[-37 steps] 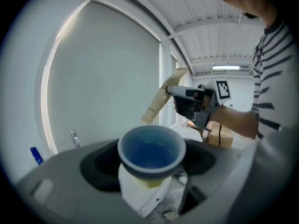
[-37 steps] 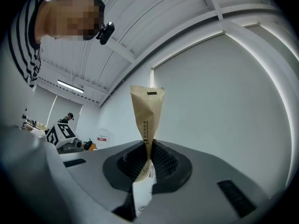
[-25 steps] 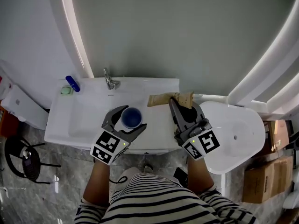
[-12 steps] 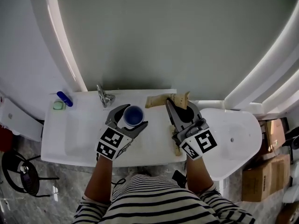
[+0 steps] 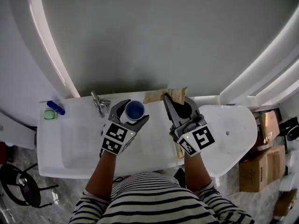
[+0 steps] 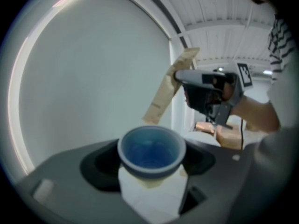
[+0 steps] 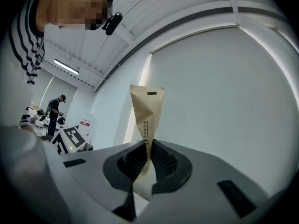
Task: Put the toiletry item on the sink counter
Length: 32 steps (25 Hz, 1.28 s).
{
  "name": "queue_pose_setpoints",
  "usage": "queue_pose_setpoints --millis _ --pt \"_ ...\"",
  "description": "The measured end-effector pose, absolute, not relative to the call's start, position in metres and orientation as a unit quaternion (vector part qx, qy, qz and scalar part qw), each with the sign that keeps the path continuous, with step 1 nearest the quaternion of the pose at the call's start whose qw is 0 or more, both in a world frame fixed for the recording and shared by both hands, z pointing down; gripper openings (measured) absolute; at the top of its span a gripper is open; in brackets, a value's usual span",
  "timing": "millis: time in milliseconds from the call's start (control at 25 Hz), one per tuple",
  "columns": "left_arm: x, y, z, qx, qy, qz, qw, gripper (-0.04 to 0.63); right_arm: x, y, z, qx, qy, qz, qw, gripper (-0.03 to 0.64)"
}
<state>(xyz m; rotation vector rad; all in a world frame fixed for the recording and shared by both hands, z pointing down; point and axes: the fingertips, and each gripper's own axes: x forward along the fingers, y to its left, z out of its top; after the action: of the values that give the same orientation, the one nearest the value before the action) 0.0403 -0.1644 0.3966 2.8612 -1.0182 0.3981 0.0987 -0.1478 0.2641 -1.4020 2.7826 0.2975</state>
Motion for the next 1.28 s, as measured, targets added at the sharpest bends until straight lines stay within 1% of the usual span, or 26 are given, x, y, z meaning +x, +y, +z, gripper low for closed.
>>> queue_pose_setpoints --millis 400,680,1040,1280 --pt "0.046 -0.202 0.43 0.927 -0.348 0.136 0.04 0.374 0.092 -0.181 0.285 -0.447 0.89 0.087 -0.013 0.026" --pt "0.052 -0.232 0.468 0.92 -0.367 0.132 0.045 0.374 0.096 -0.214 0.31 -0.435 0.898 0.068 -0.021 0.026" --pt "0.049 -0.273 0.519 0.91 -0.39 0.138 0.032 0.376 0.096 -0.254 0.35 -0.425 0.904 0.039 -0.03 0.026" --pt "0.044 -0.29 0.558 0.908 -0.386 0.157 0.051 0.374 0.087 -0.277 0.373 -0.424 0.905 0.02 -0.036 0.026"
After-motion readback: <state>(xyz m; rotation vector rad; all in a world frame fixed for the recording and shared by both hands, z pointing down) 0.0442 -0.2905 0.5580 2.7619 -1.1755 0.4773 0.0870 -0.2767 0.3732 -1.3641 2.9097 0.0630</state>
